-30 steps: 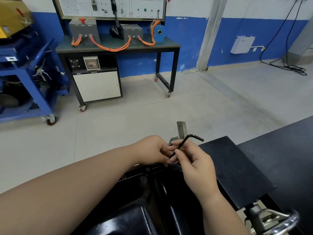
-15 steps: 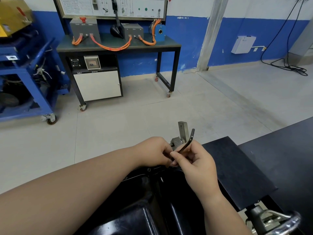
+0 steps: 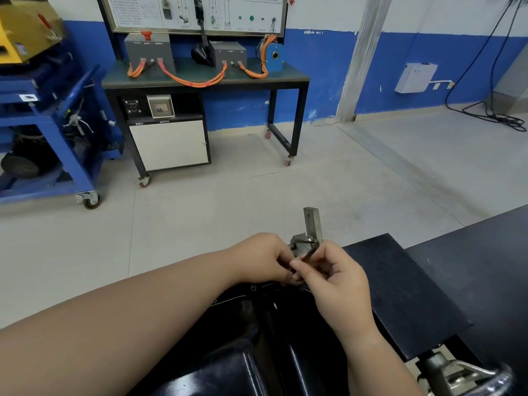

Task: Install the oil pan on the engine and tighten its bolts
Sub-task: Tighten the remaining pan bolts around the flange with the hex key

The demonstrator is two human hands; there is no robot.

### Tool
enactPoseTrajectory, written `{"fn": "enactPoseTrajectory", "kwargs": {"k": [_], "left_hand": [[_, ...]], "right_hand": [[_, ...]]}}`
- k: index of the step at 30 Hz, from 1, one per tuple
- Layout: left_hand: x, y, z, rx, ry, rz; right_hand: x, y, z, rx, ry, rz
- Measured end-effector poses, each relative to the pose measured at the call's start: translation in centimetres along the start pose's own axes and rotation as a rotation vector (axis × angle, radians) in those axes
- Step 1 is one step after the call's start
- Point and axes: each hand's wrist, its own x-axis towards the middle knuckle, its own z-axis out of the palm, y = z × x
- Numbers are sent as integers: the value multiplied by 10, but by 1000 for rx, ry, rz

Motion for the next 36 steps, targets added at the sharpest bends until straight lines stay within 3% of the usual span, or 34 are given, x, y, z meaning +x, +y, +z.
{"fn": "enactPoseTrajectory", "kwargs": {"k": [9, 18, 27, 36], "left_hand": [[2, 0, 0, 23, -8, -3], [-3, 5, -3, -45, -1, 14], [-4, 6, -2, -53, -12, 17], [-2, 3, -1, 20, -11, -3]], "right_hand": [[-5, -5, -1, -74, -132, -95], [-1, 1, 0, -120, 49, -2], [-5, 0, -3, -17, -76, -56], [-2, -1, 6, -134, -2, -105]]}}
